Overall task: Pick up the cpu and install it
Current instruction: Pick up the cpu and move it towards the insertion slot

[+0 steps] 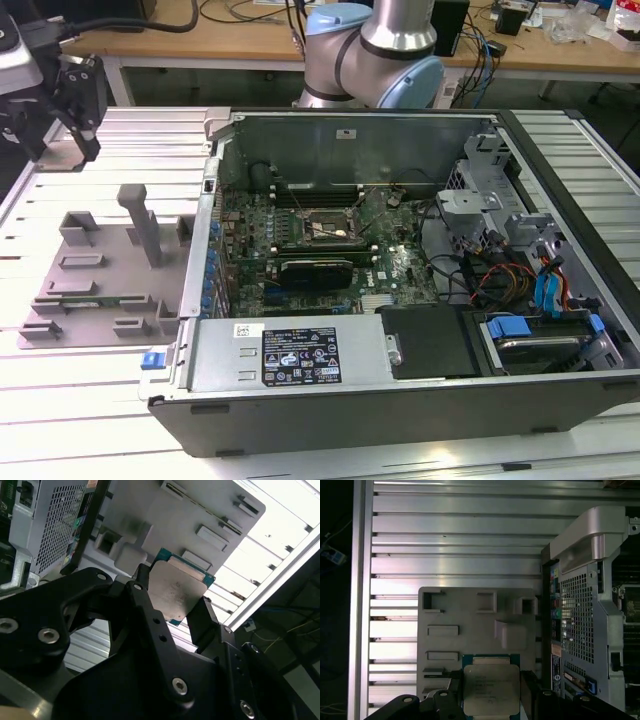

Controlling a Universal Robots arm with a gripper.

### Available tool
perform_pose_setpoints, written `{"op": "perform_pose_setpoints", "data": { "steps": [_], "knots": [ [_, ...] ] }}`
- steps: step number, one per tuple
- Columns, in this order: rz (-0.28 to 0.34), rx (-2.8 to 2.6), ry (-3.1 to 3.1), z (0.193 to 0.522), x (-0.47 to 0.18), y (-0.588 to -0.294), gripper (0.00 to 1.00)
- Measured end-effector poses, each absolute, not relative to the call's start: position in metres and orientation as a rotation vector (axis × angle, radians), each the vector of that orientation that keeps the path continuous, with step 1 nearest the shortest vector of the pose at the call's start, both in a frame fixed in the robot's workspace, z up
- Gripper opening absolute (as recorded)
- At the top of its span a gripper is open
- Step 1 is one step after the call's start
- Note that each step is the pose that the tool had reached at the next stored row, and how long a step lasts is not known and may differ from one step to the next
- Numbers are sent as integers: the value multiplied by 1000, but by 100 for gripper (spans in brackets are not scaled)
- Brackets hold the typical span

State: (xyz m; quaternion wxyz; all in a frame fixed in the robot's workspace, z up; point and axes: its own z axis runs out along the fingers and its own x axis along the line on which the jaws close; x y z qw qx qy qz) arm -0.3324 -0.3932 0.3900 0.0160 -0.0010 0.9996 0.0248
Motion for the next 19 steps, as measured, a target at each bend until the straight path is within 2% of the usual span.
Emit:
{"op": "perform_pose_setpoints", "data": {
  "steps": [19],
  "knots": [
    [77, -3, 3109, 390, -301, -393, 55]
  ]
}}
